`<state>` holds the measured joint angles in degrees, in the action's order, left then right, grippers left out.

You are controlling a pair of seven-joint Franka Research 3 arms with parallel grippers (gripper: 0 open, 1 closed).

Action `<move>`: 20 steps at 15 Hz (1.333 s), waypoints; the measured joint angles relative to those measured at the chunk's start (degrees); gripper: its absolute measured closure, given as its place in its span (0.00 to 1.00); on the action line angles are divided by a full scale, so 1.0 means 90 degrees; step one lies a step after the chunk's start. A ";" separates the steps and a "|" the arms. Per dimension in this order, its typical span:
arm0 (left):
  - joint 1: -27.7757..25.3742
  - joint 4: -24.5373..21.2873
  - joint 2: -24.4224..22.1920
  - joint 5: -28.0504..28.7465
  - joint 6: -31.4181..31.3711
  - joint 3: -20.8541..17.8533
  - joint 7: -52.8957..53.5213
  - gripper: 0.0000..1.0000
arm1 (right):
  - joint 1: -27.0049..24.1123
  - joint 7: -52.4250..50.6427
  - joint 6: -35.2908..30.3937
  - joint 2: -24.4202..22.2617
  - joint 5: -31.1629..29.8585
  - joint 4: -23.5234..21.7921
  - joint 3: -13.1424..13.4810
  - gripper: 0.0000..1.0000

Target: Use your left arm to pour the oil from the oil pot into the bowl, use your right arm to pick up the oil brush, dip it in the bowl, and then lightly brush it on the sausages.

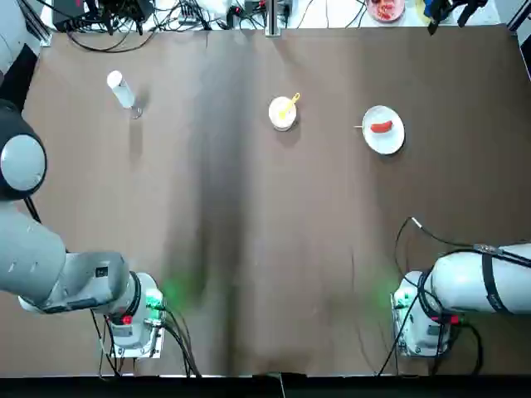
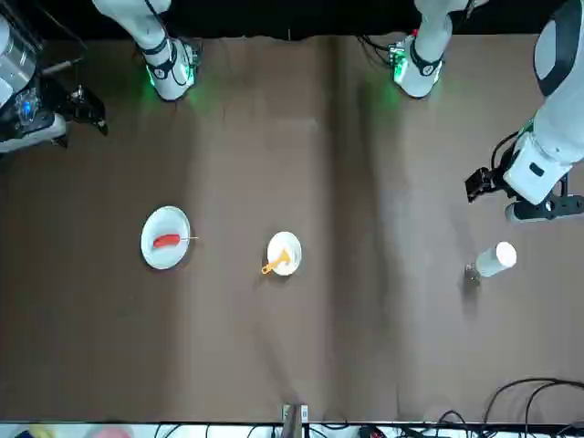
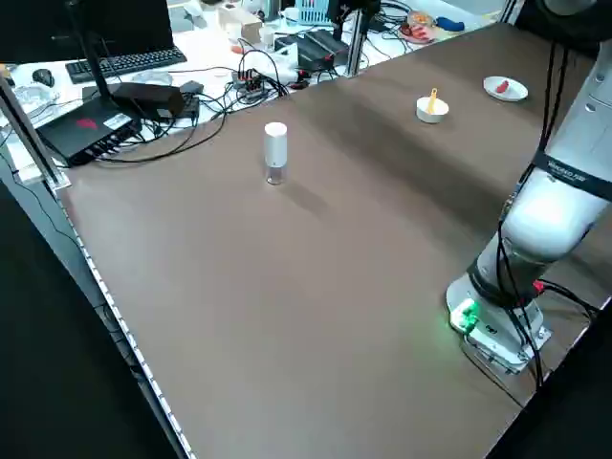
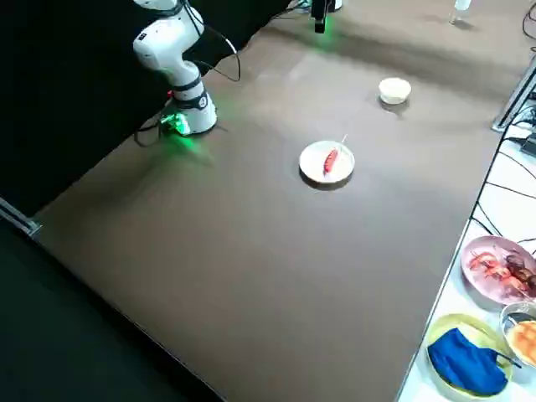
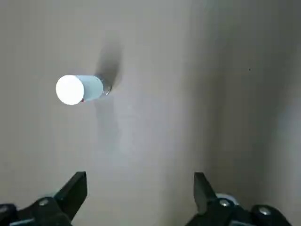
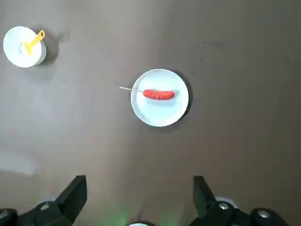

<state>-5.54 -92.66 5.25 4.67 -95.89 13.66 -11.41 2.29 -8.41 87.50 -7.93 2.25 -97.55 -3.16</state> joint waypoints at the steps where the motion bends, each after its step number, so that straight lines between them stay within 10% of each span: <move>1: -0.0005 0.0000 -0.0001 0.0000 0.0001 -0.0006 0.0002 0.00 | 0.0000 0.0000 0.0000 0.0000 0.0000 0.0000 0.0000 0.00; 10: -0.0080 0.0001 0.0023 0.0001 -0.0172 -0.0013 0.0118 0.00 | 0.0004 0.0000 0.0001 0.0000 0.0000 -0.0020 -0.0003 0.00; 20: -0.1544 -0.0024 0.0034 -0.0806 -0.0146 -0.0014 0.4964 0.00 | 0.0005 0.0001 0.0043 0.0000 0.0000 -0.0052 0.0000 0.00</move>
<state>-19.44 -92.88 5.56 -2.58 -97.20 13.53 33.26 2.34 -8.40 87.89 -7.93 2.25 -98.02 -3.16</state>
